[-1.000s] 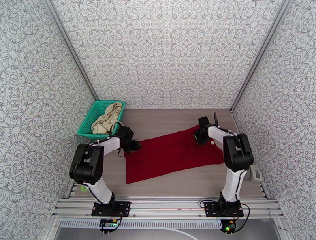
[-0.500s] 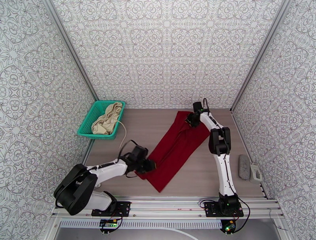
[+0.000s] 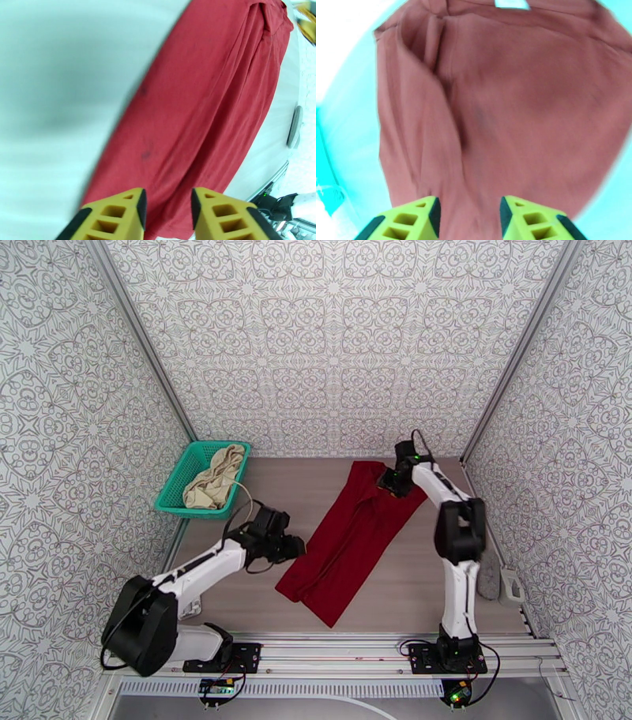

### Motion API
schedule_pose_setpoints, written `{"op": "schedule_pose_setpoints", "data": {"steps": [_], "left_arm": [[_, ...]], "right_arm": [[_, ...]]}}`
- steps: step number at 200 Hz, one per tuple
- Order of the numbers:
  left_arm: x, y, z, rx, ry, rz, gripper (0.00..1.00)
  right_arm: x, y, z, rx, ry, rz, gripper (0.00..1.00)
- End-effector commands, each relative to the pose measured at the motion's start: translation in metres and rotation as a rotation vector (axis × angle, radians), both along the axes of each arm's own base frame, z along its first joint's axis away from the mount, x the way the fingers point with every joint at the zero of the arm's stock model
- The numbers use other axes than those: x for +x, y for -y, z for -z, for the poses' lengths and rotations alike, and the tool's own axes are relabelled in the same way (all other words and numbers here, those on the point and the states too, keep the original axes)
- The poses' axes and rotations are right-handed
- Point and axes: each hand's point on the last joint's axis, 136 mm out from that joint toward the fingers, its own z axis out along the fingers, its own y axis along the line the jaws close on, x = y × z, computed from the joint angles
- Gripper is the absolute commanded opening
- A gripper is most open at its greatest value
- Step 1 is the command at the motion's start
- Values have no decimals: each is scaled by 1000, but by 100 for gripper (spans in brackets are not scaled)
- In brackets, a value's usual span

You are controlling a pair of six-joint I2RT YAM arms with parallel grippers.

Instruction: Fold and stack the mixed laundry pile

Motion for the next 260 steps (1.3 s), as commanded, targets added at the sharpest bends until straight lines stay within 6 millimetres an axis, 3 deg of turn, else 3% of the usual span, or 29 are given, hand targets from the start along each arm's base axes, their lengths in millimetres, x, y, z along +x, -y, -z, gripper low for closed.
{"op": "schedule_pose_setpoints", "data": {"steps": [1,14,36,84,106,150,188,212,231,249,260], "left_arm": [[-4,13,8,9,-10,176,29],[-3,20,15,11,-23,210,25],[-3,28,22,3,-27,237,24],[-12,27,11,-5,-16,216,24],[-15,24,-1,-5,3,204,24],[-18,22,-9,3,10,218,25],[-25,30,11,22,-26,271,27],[-29,46,22,23,-45,322,29],[-30,58,25,18,-43,343,29],[-27,62,27,9,-37,337,29],[-25,64,27,4,-32,339,29]], "right_arm": [[-24,19,39,-63,-54,28,35],[-29,26,59,-107,-101,16,17],[-26,41,87,-191,-175,21,3],[-10,83,120,-293,-289,89,0],[0,107,120,-343,-317,122,0],[27,140,147,-319,-399,130,0],[67,155,127,-310,-300,165,0],[93,156,107,-284,-182,157,8],[99,149,74,-248,-117,152,8],[96,134,27,-232,-41,130,15],[79,120,6,-230,-18,117,23]]}}
